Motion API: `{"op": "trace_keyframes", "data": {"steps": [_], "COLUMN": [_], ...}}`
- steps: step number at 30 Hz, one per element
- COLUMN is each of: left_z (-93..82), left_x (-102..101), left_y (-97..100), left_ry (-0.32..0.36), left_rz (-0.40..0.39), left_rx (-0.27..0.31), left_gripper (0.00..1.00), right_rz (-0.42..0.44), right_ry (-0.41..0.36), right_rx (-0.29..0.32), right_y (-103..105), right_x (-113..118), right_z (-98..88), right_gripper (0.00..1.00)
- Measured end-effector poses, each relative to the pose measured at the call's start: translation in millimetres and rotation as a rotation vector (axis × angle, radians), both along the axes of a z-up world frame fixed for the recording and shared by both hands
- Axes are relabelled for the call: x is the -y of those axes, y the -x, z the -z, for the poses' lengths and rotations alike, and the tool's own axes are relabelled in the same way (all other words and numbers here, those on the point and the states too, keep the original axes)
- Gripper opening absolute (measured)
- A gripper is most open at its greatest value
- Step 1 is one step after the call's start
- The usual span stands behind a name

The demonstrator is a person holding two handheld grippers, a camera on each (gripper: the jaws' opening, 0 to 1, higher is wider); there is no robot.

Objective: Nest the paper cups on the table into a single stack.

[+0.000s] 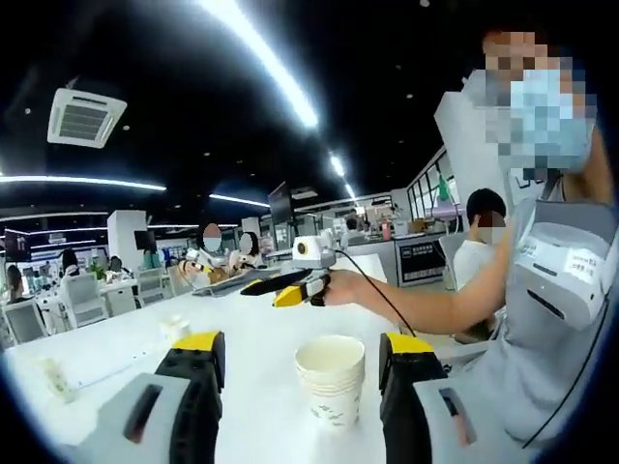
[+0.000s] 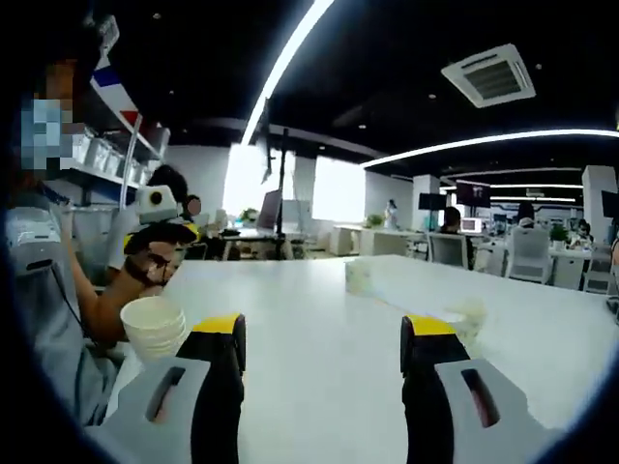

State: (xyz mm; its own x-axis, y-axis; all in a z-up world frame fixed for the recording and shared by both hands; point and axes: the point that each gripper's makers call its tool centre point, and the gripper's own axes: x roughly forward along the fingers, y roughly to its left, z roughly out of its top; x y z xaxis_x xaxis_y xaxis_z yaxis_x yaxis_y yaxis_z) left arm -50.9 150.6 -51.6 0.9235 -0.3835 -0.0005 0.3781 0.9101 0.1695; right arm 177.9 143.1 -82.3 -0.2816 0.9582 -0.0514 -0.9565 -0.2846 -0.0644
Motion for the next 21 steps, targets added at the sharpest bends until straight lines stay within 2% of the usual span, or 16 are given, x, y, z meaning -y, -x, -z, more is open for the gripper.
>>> {"op": "trace_keyframes", "data": {"steps": [6,11,13,19,21], "left_z": [-3.8,-8.6,-8.1,-11.2,-12.3], "left_x": [-0.4,-4.0,-5.4,-7.2,-7.0], "left_y": [8.0,13.0,12.9,14.3,14.0], "left_ry": [-0.003,0.002,0.000,-0.013,-0.019], "left_rz": [0.005,0.000,-0.010,-0.024,-0.027], "left_rx": [0.010,0.028,0.027,0.041,0.047], "left_gripper": [0.69,0.68,0.68,0.67,0.66], "right_rz": [0.075,0.140,0.156,0.168,0.175], "right_ry": [0.023,0.058,0.076,0.106,0.120], "right_rx": [-0.009,-0.035,-0.041,-0.033,-0.032], "right_y": [-46.1,-94.9,-94.3,-115.0,-113.4], "right_x": [-28.8,-55.8,-61.1,-87.9,-89.7], "right_z": [15.4,34.9,43.5,59.2,68.1], "right_gripper": [0.68,0.66,0.66,0.63,0.61]}}
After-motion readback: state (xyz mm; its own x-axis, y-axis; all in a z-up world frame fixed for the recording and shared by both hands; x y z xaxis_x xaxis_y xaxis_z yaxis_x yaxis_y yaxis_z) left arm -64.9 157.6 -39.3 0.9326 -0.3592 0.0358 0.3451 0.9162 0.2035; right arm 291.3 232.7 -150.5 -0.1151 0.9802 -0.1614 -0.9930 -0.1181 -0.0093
